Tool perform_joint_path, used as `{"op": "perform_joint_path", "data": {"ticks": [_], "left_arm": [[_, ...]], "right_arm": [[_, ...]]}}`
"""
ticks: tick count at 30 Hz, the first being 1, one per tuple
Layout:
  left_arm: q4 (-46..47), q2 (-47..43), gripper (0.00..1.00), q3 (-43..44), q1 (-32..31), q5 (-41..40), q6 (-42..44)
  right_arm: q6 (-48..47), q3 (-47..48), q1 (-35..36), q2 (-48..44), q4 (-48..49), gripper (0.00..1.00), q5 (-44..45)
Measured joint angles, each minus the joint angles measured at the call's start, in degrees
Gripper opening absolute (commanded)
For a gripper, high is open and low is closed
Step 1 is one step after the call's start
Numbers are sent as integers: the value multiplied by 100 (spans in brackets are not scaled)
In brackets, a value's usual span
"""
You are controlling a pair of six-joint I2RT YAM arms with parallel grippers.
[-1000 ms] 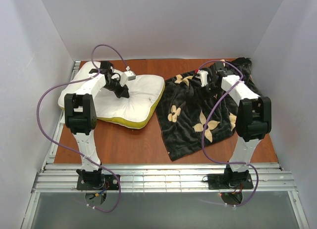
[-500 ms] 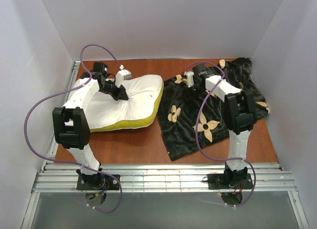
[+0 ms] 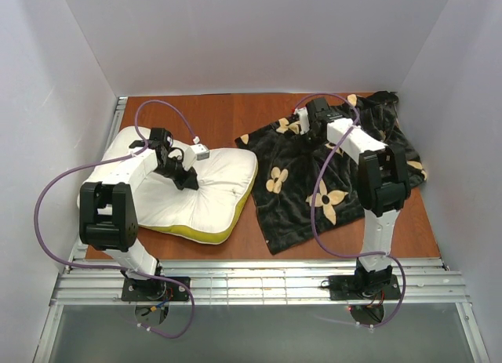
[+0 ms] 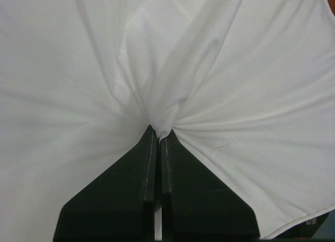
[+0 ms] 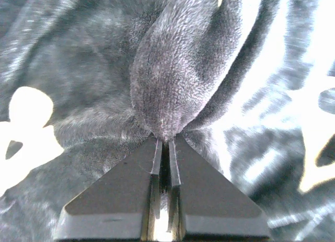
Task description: Put the pillow into the pillowcase
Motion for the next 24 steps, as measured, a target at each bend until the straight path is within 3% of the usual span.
{"op": "perform_joint_path", "data": {"ticks": [4,5,6,9,21,24], "left_arm": [[74,22,0,-81,0,-96,144],[101,22,0,-79,0,-98,168],[125,22,0,-79,0,-103,192],[175,24,0,-79,0,-125,258],[203,92,0,-61,0,-175,444],[212,92,0,-66,-2,-216,557]], "right_arm": [[-81,-44,0,-343,-13,5,37],[-81,-55,0,-387,-13,21,39],[-66,-85,0,-439,-15,25,42],[-153,-160,-9,-520,-52,1,79],[-240,-181,-173,-529,-109,1,308],[-221,-181,-278,-575,-153,15,177]]}}
